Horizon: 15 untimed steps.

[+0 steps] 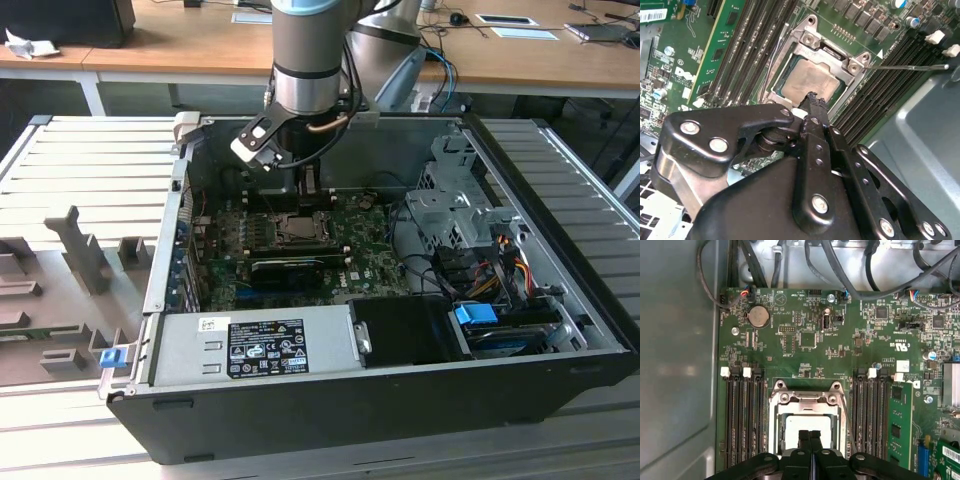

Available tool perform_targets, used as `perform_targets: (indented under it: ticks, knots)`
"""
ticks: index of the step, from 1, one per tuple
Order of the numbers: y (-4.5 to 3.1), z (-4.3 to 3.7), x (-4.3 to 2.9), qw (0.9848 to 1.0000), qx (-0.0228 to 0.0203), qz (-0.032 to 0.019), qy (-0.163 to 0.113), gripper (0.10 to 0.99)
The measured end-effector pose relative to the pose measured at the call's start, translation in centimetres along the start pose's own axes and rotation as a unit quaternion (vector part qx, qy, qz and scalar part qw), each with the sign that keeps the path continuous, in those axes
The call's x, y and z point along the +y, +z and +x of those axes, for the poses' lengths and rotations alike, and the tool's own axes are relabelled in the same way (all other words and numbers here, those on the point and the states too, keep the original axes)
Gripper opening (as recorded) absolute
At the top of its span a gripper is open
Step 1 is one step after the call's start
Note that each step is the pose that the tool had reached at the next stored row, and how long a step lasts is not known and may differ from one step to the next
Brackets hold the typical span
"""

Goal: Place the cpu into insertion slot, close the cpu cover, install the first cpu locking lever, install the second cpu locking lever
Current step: 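Close the cpu cover, then install the first cpu locking lever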

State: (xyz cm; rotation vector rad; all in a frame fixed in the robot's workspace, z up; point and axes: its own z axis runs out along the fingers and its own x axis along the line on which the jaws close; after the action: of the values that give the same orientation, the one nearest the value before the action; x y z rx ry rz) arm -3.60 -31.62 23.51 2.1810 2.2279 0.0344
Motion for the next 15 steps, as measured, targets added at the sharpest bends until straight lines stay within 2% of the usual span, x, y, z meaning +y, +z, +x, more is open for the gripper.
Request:
perform_targets:
  ticks: [8,15]
  knots:
    - [-0.02,0.02,-0.63,1.0,0.0,0.0,0.0,0.106]
    - [-0.33,0.02,-0.68,1.0,0.0,0.0,0.0,0.106]
